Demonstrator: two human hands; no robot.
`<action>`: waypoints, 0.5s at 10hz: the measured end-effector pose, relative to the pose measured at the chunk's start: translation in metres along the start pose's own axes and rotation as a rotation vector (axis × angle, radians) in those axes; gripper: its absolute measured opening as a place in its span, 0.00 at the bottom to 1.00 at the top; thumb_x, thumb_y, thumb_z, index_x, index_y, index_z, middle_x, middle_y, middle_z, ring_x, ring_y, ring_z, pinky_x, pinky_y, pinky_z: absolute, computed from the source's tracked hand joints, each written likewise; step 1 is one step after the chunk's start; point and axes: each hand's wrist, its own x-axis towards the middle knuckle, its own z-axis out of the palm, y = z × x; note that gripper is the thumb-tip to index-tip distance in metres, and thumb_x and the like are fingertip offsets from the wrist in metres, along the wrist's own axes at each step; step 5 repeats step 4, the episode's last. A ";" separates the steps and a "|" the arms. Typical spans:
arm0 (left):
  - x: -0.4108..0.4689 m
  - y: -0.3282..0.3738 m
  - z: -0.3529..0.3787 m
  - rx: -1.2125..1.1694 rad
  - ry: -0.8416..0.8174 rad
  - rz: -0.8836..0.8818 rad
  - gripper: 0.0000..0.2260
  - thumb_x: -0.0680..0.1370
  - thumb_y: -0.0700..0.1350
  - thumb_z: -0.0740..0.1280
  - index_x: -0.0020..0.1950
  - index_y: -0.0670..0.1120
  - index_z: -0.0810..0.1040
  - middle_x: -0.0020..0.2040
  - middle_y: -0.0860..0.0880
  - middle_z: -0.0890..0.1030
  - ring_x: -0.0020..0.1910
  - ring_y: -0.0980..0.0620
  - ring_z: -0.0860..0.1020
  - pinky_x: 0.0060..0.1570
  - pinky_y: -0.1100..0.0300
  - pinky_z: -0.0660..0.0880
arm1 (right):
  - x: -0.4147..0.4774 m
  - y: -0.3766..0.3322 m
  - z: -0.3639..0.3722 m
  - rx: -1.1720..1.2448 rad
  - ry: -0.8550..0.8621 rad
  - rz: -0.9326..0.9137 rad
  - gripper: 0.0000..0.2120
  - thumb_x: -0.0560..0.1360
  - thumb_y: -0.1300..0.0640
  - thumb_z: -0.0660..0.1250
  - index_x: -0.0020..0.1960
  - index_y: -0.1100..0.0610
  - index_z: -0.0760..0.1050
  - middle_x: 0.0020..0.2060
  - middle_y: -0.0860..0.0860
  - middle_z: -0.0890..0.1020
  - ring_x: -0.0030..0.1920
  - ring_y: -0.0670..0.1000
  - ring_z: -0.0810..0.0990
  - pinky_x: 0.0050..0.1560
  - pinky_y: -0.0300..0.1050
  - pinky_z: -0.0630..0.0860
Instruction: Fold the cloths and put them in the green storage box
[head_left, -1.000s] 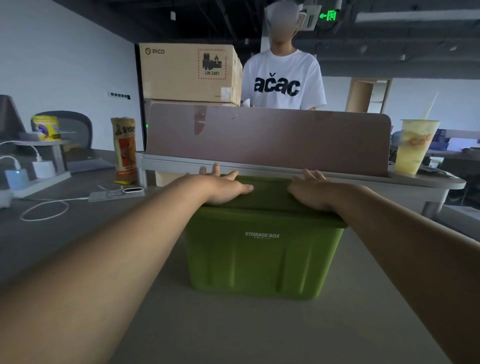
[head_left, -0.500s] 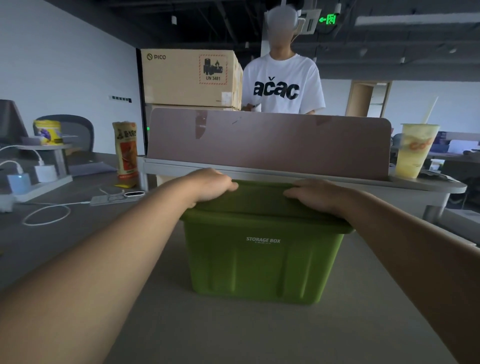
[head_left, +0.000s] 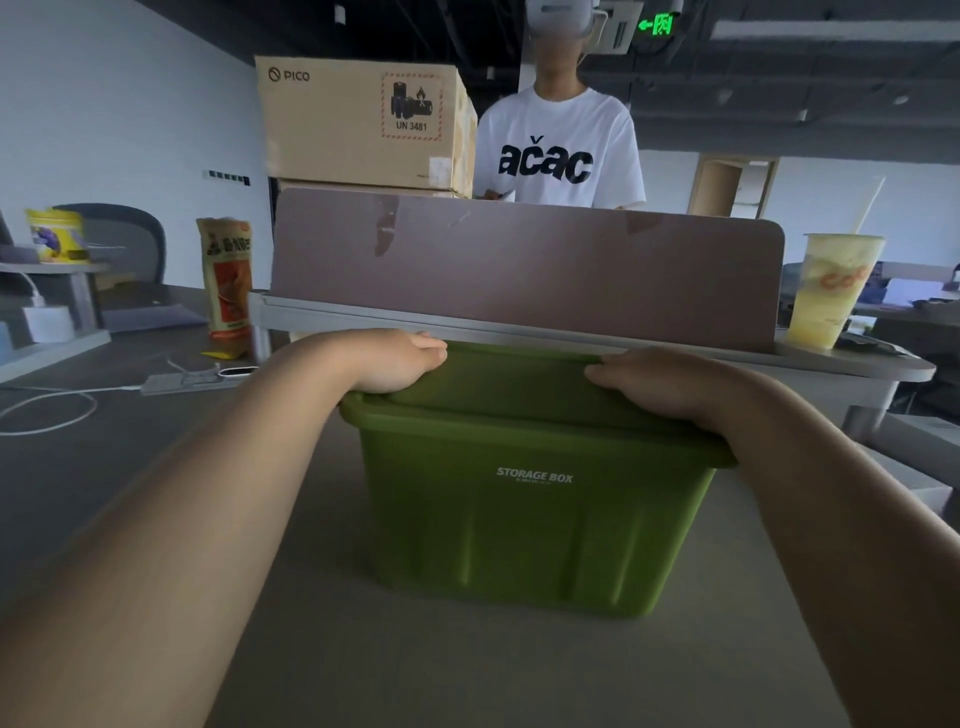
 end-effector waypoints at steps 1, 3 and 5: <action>0.007 -0.004 -0.001 -0.037 0.003 0.015 0.21 0.82 0.59 0.50 0.75 0.61 0.61 0.77 0.59 0.57 0.76 0.51 0.57 0.74 0.53 0.49 | 0.008 0.006 0.000 0.055 -0.032 -0.008 0.20 0.80 0.42 0.54 0.65 0.50 0.74 0.65 0.51 0.75 0.60 0.55 0.76 0.65 0.55 0.70; 0.017 -0.007 -0.003 -0.053 0.005 0.049 0.21 0.81 0.61 0.51 0.74 0.62 0.63 0.77 0.60 0.58 0.75 0.53 0.58 0.73 0.53 0.50 | 0.003 0.002 -0.002 0.128 -0.013 0.026 0.18 0.80 0.45 0.58 0.64 0.51 0.74 0.58 0.51 0.77 0.57 0.54 0.76 0.65 0.53 0.70; 0.017 -0.007 0.001 -0.124 0.104 0.050 0.22 0.79 0.64 0.52 0.72 0.62 0.65 0.75 0.61 0.62 0.74 0.52 0.62 0.68 0.53 0.57 | -0.006 0.005 -0.003 0.279 0.197 0.045 0.11 0.77 0.49 0.64 0.50 0.53 0.81 0.48 0.55 0.83 0.49 0.57 0.81 0.58 0.53 0.76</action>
